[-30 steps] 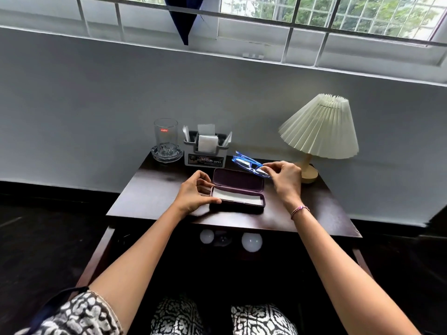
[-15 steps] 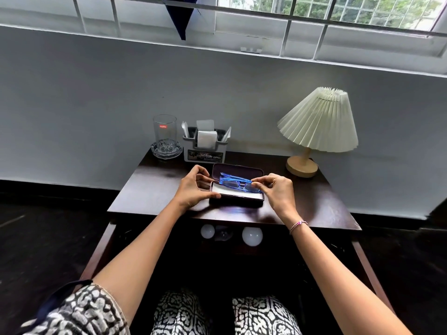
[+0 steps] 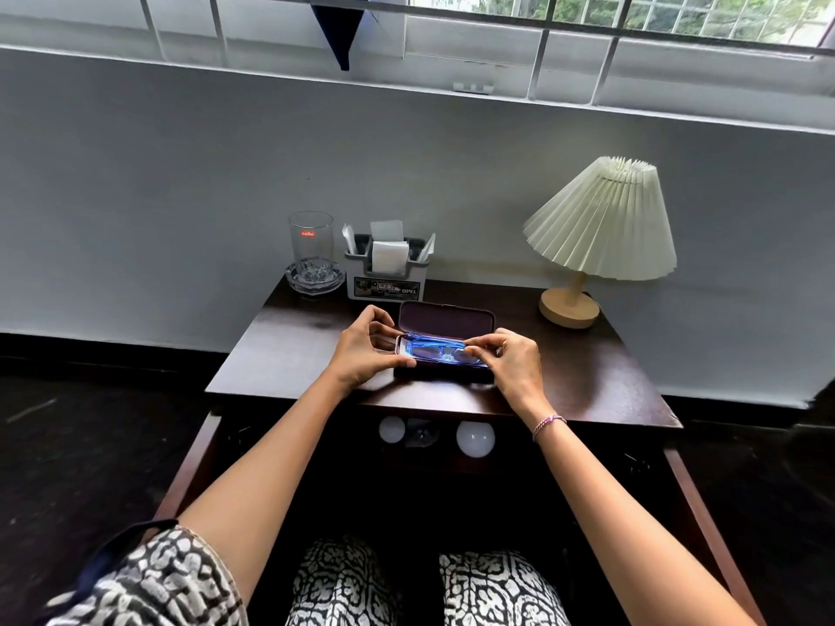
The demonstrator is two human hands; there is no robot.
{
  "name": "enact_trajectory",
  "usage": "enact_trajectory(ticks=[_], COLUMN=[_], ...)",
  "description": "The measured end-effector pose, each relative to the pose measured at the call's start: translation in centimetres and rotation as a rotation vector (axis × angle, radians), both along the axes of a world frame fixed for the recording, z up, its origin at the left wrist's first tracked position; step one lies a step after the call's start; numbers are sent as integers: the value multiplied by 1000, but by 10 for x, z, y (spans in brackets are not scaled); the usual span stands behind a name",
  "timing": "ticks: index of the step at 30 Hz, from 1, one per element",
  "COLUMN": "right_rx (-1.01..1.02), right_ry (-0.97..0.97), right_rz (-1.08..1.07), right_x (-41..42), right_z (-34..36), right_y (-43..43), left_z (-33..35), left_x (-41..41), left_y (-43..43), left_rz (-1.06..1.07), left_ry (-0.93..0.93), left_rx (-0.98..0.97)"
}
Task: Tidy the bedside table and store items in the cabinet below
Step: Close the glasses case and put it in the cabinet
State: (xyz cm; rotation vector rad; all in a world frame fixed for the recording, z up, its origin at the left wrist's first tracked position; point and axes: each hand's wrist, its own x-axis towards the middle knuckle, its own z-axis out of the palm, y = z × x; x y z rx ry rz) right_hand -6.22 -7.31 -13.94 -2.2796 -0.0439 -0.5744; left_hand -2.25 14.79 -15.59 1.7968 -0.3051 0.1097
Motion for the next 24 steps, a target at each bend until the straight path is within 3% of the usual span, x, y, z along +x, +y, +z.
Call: enact_trajectory(ticks=[8,15,21,24], right_rx=[-11,531,658,577], right_ry=[47,-58,35,84], right_rz=[53,-37,-43,10], right_x=[0,20,23,22], right_z=[-2,24,-18,-18], right_y=[-3,-43,-43,-42], left_z=[0,0,2,3], left_x=[0,-1,-3,-3], left_y=[1,1,0,0], left_rz=[1,5,3,3], left_ry=[-6,-5,0,-7], left_rx=[6,7,3,14])
